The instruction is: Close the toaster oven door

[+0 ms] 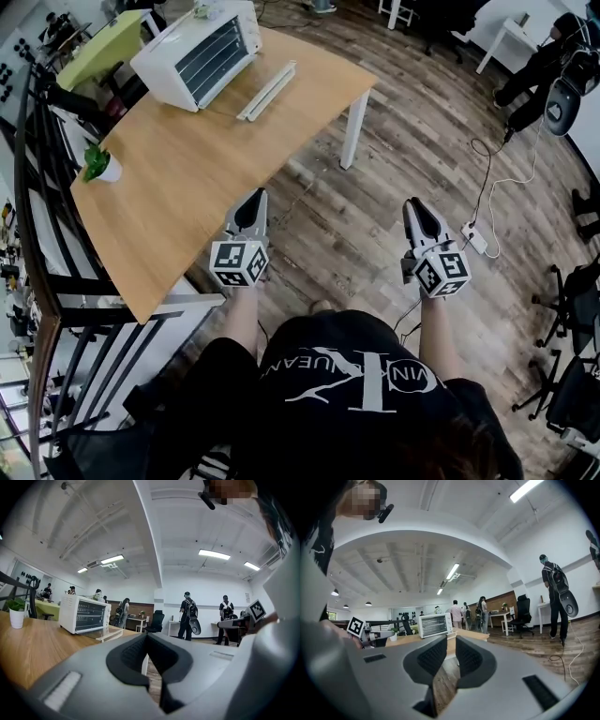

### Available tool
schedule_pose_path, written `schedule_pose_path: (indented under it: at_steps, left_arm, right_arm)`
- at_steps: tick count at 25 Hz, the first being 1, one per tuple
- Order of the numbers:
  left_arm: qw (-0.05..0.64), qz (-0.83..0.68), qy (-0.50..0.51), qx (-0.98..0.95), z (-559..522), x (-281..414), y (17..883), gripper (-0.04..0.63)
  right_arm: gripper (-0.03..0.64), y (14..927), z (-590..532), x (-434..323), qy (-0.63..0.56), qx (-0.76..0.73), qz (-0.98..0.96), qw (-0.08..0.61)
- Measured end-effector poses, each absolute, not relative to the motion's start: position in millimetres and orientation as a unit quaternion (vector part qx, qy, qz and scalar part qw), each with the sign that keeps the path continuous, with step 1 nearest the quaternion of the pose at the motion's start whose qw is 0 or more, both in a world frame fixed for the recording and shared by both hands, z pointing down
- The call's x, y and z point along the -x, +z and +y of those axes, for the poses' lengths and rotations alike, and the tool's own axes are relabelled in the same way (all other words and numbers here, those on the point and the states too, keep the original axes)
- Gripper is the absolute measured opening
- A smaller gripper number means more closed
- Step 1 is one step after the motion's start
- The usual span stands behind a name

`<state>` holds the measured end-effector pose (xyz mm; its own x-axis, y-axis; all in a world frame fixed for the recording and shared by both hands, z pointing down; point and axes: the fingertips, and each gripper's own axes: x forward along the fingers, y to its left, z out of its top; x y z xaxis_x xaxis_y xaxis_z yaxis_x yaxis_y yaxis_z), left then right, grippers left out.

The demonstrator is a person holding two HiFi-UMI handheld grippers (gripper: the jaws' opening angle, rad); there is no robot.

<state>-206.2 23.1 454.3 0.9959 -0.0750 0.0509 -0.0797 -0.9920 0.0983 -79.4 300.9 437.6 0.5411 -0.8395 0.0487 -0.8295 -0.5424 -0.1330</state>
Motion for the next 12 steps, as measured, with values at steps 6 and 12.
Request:
schedule_pose_path:
  at_steps: [6,12]
  left_arm:
    - [0.054,-0.046,0.02,-0.997,16.1,204.5,452.3,-0.006]
    - [0.055,-0.067,0.023,-0.996,3.6,208.7,453.0,-0.006]
  right_arm:
    - [0.023,437.1,293.1,69.1,-0.052,0.876,0.477,0.058]
    - [0.023,436.7,279.1,55.8,-0.051,0.869,0.489,0.065]
